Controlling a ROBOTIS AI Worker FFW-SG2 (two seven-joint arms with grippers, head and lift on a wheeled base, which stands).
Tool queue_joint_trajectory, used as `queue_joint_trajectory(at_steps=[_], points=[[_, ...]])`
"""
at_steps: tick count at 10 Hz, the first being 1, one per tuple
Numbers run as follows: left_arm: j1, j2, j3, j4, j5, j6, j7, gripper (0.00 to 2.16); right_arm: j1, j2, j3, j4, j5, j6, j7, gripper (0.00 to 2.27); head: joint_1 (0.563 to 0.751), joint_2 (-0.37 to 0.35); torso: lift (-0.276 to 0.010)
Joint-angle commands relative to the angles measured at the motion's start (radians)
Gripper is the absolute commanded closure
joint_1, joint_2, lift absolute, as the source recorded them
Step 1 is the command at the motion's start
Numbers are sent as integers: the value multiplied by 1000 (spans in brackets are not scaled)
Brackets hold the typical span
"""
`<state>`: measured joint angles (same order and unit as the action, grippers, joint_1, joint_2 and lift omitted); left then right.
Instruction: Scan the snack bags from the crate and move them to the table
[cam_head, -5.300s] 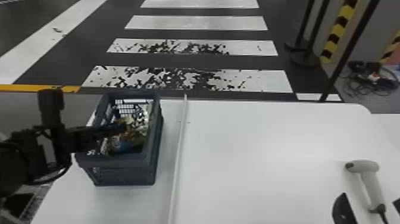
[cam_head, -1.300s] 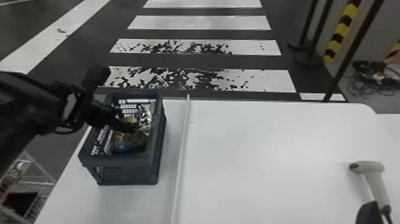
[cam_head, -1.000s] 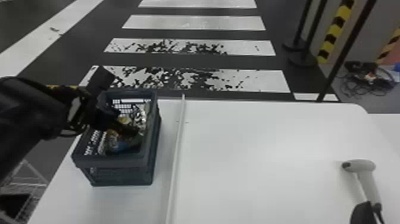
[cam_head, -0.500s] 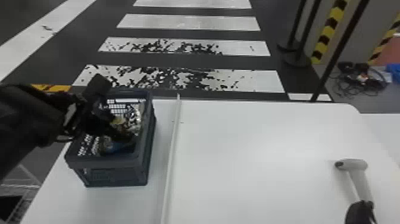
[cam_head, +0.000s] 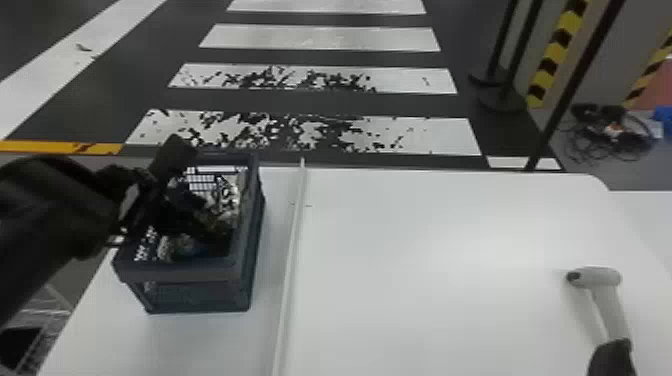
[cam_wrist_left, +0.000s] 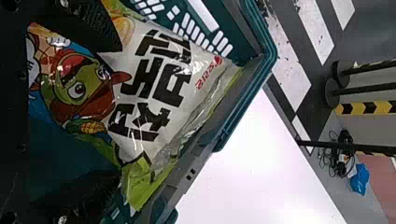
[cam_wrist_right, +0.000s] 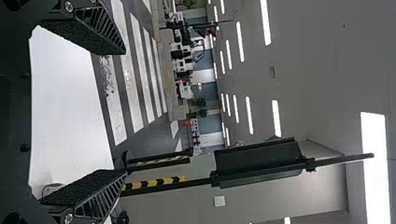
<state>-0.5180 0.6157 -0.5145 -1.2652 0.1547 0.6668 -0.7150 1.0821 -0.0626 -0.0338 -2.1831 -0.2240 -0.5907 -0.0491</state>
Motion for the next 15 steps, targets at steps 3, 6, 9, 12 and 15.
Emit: queue_joint_trajectory(at_steps=[3, 6, 9, 12, 15], points=[[16, -22, -22, 53, -12, -109, 2, 1102, 1, -3, -11, 26, -9, -36, 0, 83, 695, -4, -95], [21, -11, -13, 17, -12, -103, 6, 1713, 1, -6, -15, 26, -24, -48, -2, 83, 695, -27, -95], [67, 18, 48, -94, -11, -39, 5, 1767, 2, -10, -17, 19, -49, -48, 0, 83, 695, -34, -95], [156, 50, 148, -230, -46, 63, -4, 1771, 21, -11, -12, -20, -47, -48, 0, 83, 695, -17, -95], [268, 82, 254, -345, -60, 109, -9, 1771, 44, -16, -8, -64, -47, -42, 0, 83, 695, 24, -95]])
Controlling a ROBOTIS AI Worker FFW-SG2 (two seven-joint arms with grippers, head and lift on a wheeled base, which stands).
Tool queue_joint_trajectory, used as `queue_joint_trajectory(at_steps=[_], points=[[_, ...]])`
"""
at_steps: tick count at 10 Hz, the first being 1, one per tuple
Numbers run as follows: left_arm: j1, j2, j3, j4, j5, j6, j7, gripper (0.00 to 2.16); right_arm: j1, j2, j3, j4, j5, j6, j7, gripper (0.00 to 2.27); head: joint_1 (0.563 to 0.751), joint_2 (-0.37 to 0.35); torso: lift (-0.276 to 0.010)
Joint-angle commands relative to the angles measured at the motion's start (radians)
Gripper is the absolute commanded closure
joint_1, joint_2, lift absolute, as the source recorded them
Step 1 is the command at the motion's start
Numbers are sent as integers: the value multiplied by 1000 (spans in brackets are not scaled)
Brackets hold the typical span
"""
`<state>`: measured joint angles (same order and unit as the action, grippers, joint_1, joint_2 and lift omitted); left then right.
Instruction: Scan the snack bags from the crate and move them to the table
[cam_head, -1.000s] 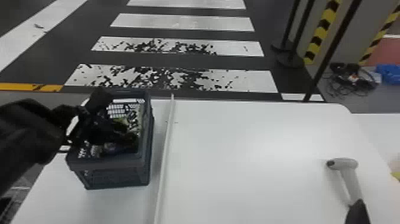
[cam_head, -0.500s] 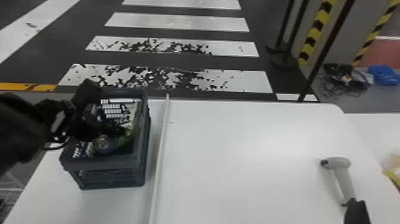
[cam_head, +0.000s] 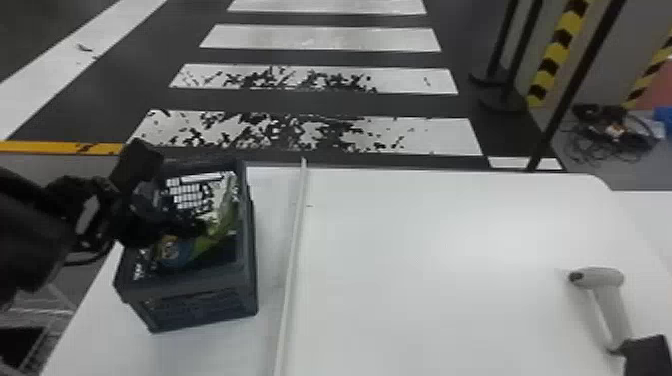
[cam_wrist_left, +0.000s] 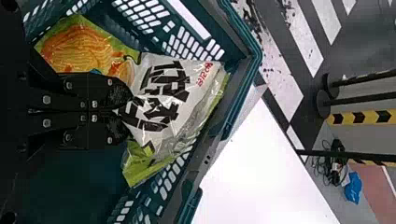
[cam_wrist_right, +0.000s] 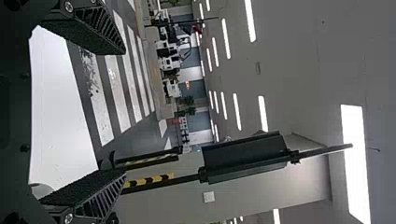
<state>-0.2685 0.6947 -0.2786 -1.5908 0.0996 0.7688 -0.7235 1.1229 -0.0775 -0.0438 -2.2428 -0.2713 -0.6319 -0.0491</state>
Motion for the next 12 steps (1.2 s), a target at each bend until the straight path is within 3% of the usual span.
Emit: queue_joint_trajectory(at_steps=[1, 2, 4, 9, 12], points=[[37, 2, 32, -43, -8, 7, 4, 1774, 3, -1, 8, -9, 0, -1, 0, 83, 695, 40, -95], [66, 2, 56, -83, -8, 13, 3, 1798, 6, -1, 10, -14, 0, -4, 0, 83, 695, 49, -95], [137, -9, 136, -166, 9, -36, 70, 1858, 12, -5, 10, -15, -2, -4, 0, 83, 695, 48, -95], [173, -12, 179, -238, 22, -30, 111, 1868, 26, -16, 1, -38, -8, -7, 0, 83, 695, 38, -95], [186, -14, 222, -296, 49, 19, 110, 1868, 26, -16, 2, -46, -9, -7, -2, 83, 695, 34, -95]])
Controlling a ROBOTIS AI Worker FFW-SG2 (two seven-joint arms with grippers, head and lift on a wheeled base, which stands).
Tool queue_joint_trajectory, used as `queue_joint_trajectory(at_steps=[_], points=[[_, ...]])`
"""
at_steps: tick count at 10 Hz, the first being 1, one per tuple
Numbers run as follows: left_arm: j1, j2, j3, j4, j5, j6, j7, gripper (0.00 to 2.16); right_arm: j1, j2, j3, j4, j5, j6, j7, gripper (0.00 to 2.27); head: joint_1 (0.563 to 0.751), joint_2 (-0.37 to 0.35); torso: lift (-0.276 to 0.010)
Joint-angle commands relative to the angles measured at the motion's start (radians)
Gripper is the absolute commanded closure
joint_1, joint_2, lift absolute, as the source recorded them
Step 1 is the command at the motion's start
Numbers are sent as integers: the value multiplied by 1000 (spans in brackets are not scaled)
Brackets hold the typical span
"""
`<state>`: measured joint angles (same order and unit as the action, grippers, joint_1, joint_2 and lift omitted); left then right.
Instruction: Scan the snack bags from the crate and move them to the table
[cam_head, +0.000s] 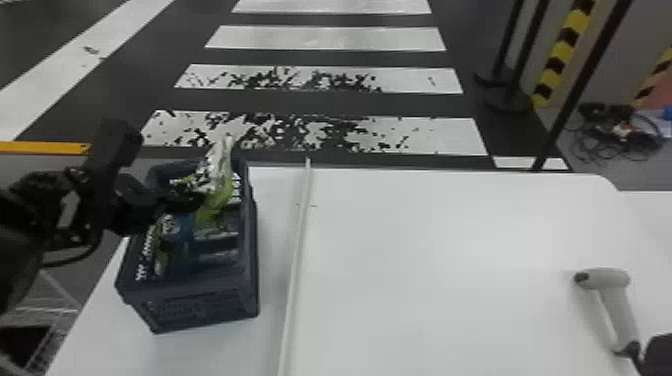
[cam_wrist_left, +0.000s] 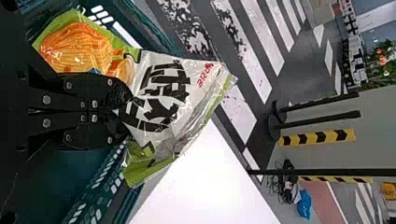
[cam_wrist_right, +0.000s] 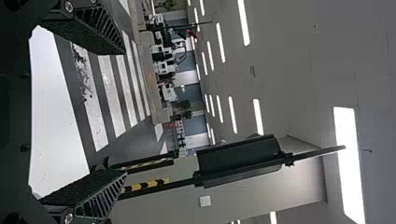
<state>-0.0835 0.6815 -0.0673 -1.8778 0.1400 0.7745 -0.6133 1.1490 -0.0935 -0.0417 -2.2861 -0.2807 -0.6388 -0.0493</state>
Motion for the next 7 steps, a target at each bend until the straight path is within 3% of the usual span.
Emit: queue_joint_trajectory(at_steps=[1, 2, 5, 7], points=[[1, 0, 29, -27, 16, 35, 0, 1868, 0, 0, -1, -7, -2, 0, 0, 83, 695, 35, -95], [2, -4, 43, -46, 32, 41, 1, 1868, 1, 0, -3, -7, -5, 0, 0, 83, 695, 36, -95], [2, -60, 89, -66, 81, 93, 18, 1868, -5, 0, -3, -7, -5, 3, 0, 83, 695, 29, -95], [-10, -123, 93, -83, 112, 133, 40, 1865, -11, 0, -3, -6, -5, 12, 0, 83, 695, 20, -95]])
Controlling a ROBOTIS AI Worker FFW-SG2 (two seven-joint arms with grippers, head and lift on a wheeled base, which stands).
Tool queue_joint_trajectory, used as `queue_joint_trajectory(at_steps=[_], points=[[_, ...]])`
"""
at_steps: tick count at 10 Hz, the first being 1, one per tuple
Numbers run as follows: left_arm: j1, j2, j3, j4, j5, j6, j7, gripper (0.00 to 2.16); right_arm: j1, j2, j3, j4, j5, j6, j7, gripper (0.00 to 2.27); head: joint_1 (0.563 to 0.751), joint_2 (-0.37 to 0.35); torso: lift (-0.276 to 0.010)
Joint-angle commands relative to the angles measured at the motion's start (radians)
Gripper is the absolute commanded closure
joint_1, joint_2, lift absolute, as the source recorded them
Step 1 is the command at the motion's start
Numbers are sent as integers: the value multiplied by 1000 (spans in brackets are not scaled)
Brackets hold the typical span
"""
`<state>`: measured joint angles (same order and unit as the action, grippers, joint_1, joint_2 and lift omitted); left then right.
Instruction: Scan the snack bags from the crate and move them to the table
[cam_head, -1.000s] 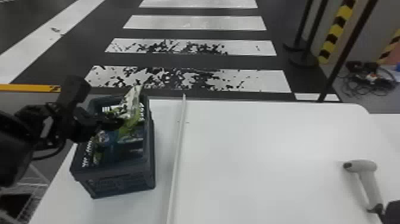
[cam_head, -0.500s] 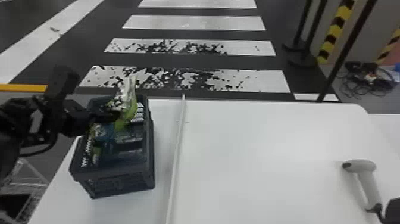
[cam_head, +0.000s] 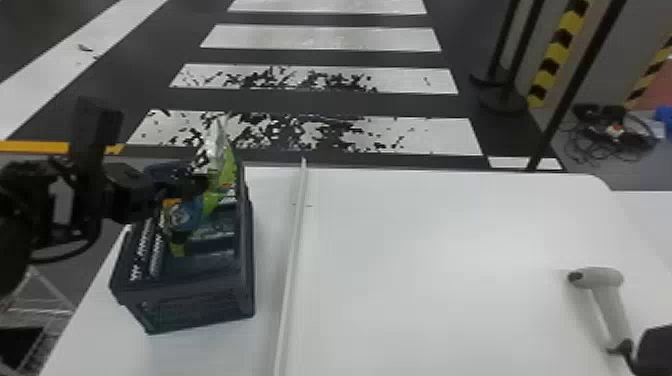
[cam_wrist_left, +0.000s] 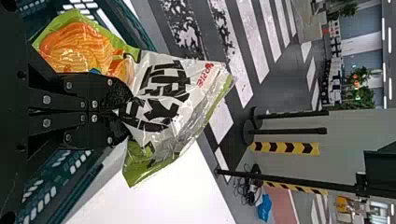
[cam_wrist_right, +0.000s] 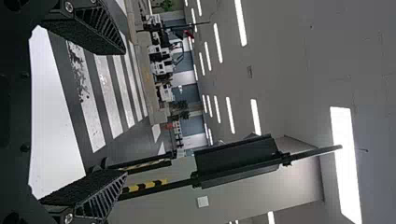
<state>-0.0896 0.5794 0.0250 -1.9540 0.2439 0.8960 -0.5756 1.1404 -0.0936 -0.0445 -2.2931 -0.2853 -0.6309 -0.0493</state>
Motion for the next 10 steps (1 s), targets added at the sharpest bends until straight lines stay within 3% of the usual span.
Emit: queue_joint_trajectory(at_steps=[1, 5, 9, 10], points=[[-24, -49, -10, -11, 2, 64, 5, 1865, -4, 0, 0, 1, -2, 7, 0, 83, 695, 4, -95], [-167, -101, -79, -52, -14, 327, 14, 1865, -16, -6, -9, 11, -23, 10, 0, 83, 695, -56, -95], [-271, -115, -86, -79, -6, 462, 13, 1865, -24, -8, -18, 12, -41, 10, 0, 83, 695, -94, -95], [-297, -127, -89, -77, -5, 475, 13, 1865, -27, -8, -17, 14, -41, 17, 0, 83, 695, -97, -95]])
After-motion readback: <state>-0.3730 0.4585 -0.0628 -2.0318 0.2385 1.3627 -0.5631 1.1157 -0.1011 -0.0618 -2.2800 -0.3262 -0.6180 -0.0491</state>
